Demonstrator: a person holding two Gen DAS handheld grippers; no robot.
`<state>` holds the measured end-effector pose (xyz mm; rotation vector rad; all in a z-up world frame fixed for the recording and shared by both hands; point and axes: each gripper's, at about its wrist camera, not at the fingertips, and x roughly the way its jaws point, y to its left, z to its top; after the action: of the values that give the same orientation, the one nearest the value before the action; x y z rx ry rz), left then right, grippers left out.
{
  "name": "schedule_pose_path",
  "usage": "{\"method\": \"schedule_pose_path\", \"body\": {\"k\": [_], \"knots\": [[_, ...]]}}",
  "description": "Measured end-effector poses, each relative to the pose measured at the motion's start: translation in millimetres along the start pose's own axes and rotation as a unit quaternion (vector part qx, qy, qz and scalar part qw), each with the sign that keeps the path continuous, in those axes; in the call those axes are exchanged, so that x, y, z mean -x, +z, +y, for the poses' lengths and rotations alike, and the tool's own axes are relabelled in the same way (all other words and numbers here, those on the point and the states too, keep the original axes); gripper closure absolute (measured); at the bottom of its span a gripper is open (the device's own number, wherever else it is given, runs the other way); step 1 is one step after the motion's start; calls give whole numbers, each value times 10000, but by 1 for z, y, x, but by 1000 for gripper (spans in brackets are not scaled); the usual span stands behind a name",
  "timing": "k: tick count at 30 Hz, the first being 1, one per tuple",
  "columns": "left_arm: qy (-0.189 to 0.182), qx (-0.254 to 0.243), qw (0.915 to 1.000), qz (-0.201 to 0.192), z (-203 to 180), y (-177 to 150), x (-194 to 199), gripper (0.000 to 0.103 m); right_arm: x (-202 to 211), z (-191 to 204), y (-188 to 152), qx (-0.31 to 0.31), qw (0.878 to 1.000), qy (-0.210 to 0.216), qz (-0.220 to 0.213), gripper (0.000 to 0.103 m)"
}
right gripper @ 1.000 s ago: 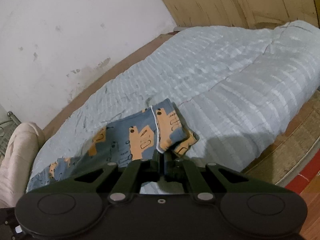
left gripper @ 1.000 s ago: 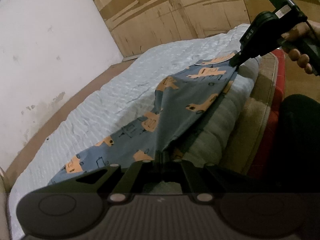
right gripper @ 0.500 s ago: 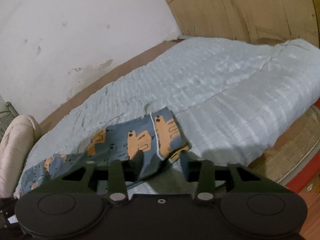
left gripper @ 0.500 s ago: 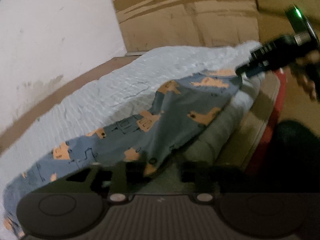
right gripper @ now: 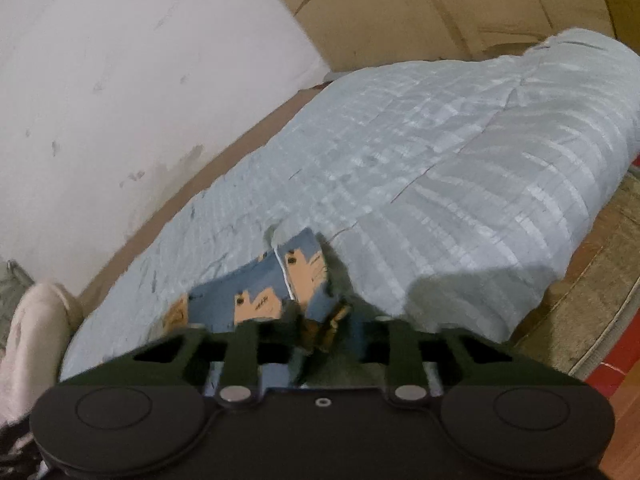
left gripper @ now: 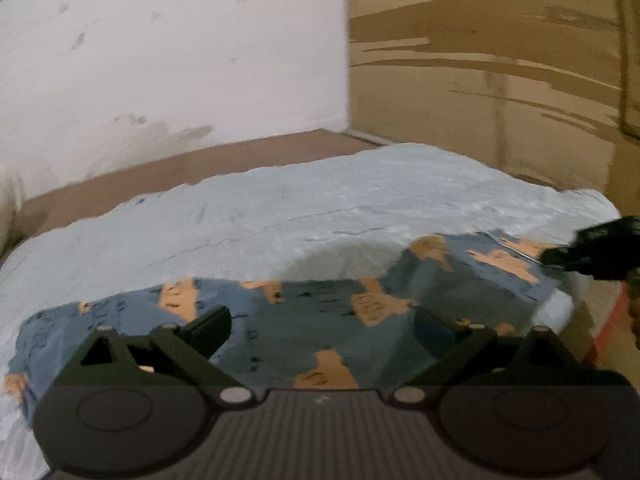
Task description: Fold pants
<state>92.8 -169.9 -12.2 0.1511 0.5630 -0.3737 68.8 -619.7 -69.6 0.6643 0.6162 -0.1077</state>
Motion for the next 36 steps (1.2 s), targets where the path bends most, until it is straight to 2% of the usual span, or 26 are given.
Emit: {"method": "schedule_pose_path", "body": {"k": [3, 7, 9, 11, 14, 16, 18, 20, 21, 22, 23, 25, 27, 30, 34, 36], "knots": [[146, 143, 9998, 20, 7, 2, 2, 3, 3, 0, 7, -67, 9999, 31, -149, 93], [257, 249, 9994, -29, 17, 4, 8, 3, 24, 2, 24, -17, 9978, 94, -659, 94], [277, 326, 9991, -44, 22, 4, 10, 3, 32, 2, 31, 112, 9967, -44, -798, 97], [330, 411, 9986, -18, 29, 3, 12, 3, 30, -4, 32, 121, 9968, -222, -755, 99], [457, 561, 9974, 53, 41, 0, 13, 3, 21, -11, 23, 227, 9981, -344, -465, 98], [521, 657, 9964, 85, 50, 1, 15, 3, 20, -9, 15, 360, 9976, -445, -389, 95], [656, 780, 9948, 48, 63, 3, 20, 3, 23, -3, 12, 521, 9961, -538, -476, 86], [871, 956, 9916, -10, 81, 8, 27, 2, 27, 6, 12, 831, 9913, -809, -623, 72], [998, 1068, 9893, -46, 90, 12, 31, 1, 28, 11, 13, 982, 9888, -892, -688, 57], [1117, 1180, 9867, -92, 99, 16, 36, 1, 30, 17, 14, 1122, 9865, -923, -756, 47], [1229, 1289, 9839, -145, 109, 20, 41, 0, 32, 24, 15, 1262, 9843, -912, -832, 44], [1428, 1425, 9792, -202, 130, 29, 53, 0, 30, 39, 17, 1463, 9814, -829, -922, 28], [1670, 1434, 9751, -274, 152, 39, 68, 0, 24, 61, 16, 1704, 9789, -619, -945, 17], [1930, 1295, 9720, -350, 181, 49, 89, 0, 10, 98, 8, 2002, 9761, -100, -841, 4], [2236, 1093, 9683, -219, 217, 50, 106, 0, -16, 145, -11, 2207, 9722, 609, -484, 1], [2191, 1098, 9695, -93, 233, 42, 108, 0, -31, 168, -24, 2314, 9684, 888, -269, 1]]}}
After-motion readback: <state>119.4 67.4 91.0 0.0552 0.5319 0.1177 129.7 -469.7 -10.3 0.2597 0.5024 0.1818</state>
